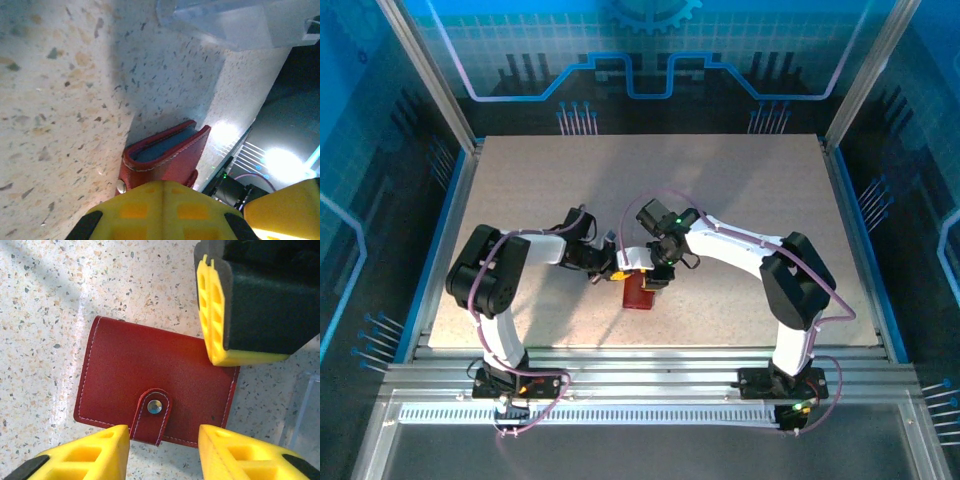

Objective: Take the credit cards out of the card holder

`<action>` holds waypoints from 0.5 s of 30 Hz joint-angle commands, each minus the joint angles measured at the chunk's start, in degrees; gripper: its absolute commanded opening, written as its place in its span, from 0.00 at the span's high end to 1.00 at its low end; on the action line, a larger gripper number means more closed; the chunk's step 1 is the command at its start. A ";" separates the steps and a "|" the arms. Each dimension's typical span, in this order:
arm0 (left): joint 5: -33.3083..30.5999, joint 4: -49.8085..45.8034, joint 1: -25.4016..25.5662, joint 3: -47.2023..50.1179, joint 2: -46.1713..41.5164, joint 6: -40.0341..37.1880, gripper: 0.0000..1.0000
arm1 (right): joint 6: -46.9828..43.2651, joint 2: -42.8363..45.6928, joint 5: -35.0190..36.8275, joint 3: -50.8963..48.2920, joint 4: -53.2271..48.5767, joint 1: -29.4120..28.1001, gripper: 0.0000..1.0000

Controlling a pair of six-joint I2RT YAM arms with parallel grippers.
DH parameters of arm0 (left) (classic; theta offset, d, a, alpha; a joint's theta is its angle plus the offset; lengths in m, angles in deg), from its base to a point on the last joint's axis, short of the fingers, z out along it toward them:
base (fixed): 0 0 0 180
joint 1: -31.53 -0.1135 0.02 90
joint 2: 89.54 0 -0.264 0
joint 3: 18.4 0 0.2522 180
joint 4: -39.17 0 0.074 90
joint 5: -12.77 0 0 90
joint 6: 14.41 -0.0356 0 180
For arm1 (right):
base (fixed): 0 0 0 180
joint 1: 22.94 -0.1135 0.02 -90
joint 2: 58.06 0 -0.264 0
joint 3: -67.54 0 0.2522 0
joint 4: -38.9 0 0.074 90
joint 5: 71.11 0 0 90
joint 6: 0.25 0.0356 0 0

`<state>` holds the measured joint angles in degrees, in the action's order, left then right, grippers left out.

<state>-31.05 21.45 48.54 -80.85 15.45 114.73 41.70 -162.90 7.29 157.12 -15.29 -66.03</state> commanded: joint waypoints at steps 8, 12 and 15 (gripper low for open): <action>7.69 12.48 -1.90 3.29 2.41 10.26 1.00 | 2.48 -1.51 -1.05 0.01 0.11 -1.36 0.59; 8.25 13.81 -1.55 3.28 2.06 11.32 1.00 | 4.40 -0.73 -1.52 -1.34 1.63 -1.51 0.58; 7.34 11.20 -1.37 2.57 2.66 9.38 1.00 | 5.14 -0.76 -1.41 -2.29 2.37 -1.82 0.58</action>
<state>-25.28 33.01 46.82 -77.90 16.93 123.93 45.02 -163.60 7.29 156.15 -13.58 -66.92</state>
